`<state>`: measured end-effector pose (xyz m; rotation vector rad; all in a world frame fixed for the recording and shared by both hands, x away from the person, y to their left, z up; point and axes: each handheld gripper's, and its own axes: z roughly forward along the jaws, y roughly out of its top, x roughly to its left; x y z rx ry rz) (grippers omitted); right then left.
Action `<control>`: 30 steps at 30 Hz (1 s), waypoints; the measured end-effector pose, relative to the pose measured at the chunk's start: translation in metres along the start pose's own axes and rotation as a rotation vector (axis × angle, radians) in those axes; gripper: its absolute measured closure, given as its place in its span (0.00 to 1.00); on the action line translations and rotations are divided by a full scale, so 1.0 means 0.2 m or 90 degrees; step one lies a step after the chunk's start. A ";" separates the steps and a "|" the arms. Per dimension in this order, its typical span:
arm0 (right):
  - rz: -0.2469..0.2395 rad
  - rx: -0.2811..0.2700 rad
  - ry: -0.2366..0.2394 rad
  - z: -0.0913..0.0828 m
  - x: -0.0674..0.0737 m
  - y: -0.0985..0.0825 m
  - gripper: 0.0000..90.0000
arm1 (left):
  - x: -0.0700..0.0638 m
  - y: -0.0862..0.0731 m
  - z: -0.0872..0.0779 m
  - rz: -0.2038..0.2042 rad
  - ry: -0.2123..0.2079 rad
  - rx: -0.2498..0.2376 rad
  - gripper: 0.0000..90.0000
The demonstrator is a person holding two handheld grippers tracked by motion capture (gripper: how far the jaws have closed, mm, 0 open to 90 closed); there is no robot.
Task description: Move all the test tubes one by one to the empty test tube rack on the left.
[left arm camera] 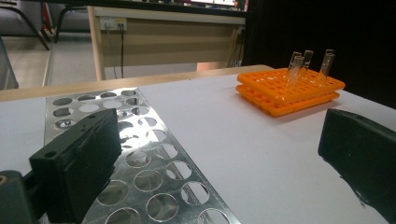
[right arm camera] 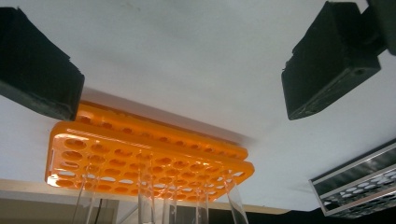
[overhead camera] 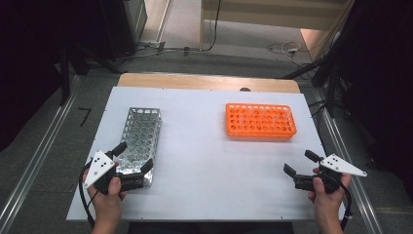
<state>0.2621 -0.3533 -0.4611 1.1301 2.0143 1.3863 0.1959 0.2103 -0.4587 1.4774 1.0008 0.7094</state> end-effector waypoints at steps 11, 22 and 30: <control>0.007 0.001 0.002 0.04 0.00 0.06 0.00 | 0.00 0.00 -0.02 -0.003 0.009 -0.003 0.00; 0.026 0.016 -0.017 0.17 -0.10 0.17 0.05 | 0.00 0.00 -0.04 -0.003 0.016 -0.007 0.00; 0.044 0.047 -0.064 0.31 -0.19 0.21 0.24 | 0.01 -0.02 -0.04 0.002 0.018 -0.003 0.00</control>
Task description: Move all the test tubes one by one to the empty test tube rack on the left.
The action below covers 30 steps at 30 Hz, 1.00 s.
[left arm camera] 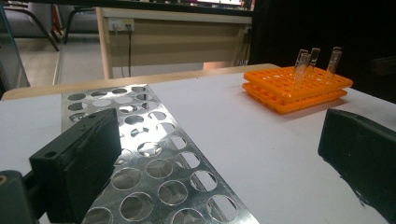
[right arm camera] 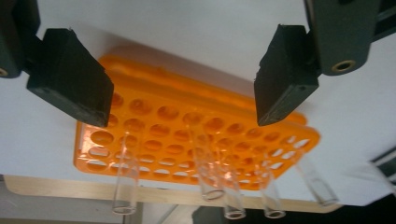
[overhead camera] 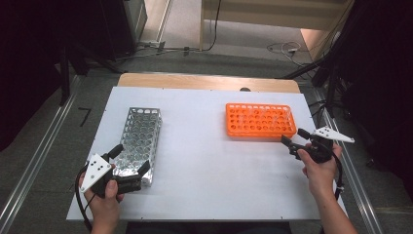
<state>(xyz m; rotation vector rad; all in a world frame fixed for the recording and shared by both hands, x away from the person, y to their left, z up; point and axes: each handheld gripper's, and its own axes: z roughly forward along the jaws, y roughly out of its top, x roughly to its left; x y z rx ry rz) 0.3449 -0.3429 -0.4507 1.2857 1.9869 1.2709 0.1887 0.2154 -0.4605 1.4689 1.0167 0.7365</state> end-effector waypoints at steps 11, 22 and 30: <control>0.033 0.022 -0.050 0.22 -0.09 0.06 0.51 | -0.01 0.01 0.02 0.001 -0.008 -0.002 0.00; 0.037 0.023 -0.056 0.31 -0.13 0.05 0.68 | -0.02 0.01 0.02 0.009 -0.011 0.006 0.00; 0.014 0.011 -0.069 0.35 -0.11 0.05 0.75 | -0.03 0.01 0.02 0.011 -0.013 0.003 0.00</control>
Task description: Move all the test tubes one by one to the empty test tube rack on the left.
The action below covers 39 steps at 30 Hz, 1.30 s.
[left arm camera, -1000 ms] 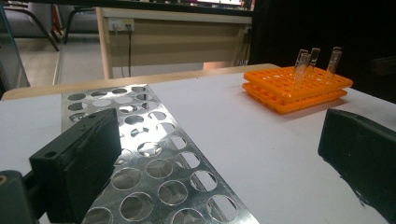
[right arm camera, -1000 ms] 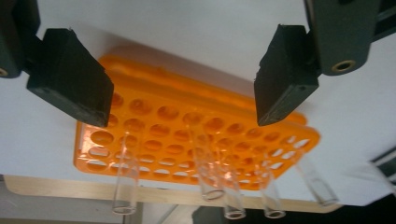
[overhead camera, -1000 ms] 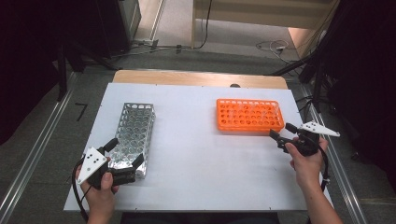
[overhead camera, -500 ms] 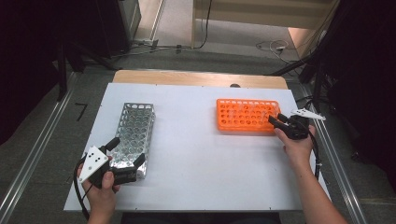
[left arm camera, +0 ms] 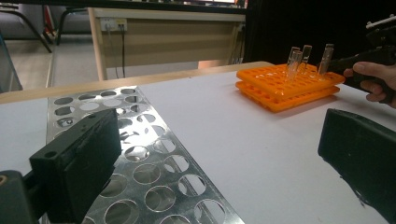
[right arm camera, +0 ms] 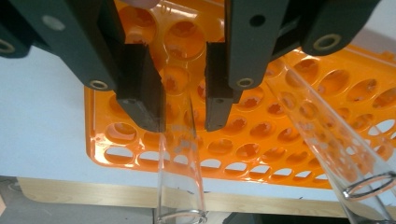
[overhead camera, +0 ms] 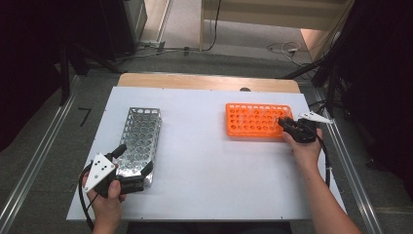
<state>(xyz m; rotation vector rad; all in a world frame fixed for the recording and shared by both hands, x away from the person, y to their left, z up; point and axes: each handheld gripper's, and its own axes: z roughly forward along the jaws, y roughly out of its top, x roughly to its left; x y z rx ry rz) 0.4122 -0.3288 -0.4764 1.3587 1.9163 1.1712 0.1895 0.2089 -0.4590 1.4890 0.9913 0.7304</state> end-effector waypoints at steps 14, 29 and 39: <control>-0.024 -0.010 -0.032 0.01 0.02 -0.01 0.82 | -0.01 0.01 -0.01 -0.001 0.000 -0.004 0.00; -0.010 -0.066 0.002 -0.12 0.01 0.07 0.83 | -0.08 0.05 0.02 0.016 -0.028 0.008 0.00; -0.018 -0.065 0.030 -0.27 0.07 0.11 0.83 | -0.14 0.09 0.05 0.022 -0.052 0.017 0.00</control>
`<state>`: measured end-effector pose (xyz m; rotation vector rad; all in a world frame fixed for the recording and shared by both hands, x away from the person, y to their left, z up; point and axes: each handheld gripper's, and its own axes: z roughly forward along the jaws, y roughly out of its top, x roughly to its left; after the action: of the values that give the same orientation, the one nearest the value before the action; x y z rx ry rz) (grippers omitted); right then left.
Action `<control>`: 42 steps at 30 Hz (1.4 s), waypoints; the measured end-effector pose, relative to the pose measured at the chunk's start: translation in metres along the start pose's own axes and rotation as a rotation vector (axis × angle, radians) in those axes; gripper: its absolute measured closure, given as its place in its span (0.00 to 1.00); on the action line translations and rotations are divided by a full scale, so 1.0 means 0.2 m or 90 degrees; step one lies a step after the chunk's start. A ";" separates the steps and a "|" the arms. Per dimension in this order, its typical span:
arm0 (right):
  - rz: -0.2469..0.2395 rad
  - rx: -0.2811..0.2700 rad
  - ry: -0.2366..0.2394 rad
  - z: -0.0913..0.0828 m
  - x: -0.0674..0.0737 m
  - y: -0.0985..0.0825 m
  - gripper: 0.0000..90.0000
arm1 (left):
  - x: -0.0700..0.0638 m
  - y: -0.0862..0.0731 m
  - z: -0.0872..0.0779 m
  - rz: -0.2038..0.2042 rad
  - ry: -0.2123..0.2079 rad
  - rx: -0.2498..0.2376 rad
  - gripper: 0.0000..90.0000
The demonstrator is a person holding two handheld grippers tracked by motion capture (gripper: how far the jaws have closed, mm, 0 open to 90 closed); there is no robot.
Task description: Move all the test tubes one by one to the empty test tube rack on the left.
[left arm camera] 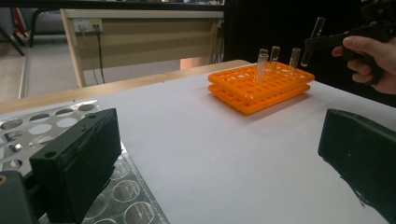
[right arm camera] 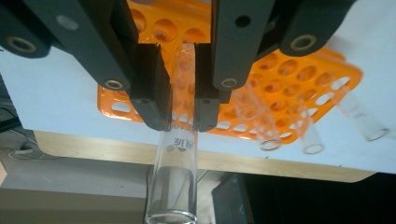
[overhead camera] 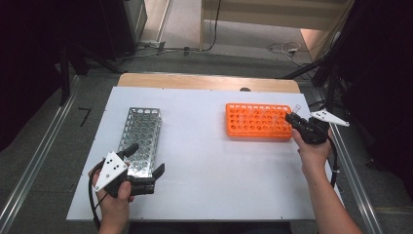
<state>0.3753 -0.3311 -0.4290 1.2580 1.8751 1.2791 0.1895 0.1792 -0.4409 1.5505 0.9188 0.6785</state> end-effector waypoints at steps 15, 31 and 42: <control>-0.028 0.002 0.102 -0.22 0.20 -0.02 0.83 | -0.09 0.06 0.11 0.017 -0.047 0.025 0.00; -0.093 0.029 0.218 -0.23 0.51 -0.08 0.83 | -0.20 0.15 0.30 0.004 -0.130 0.041 0.00; -0.114 0.040 0.271 -0.21 0.65 -0.12 0.83 | -0.24 0.19 0.44 -0.017 -0.178 0.076 0.03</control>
<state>0.2769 -0.2323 -0.4249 0.8665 2.2775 1.4834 0.2444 0.0894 -0.4158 1.6855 0.7776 0.3799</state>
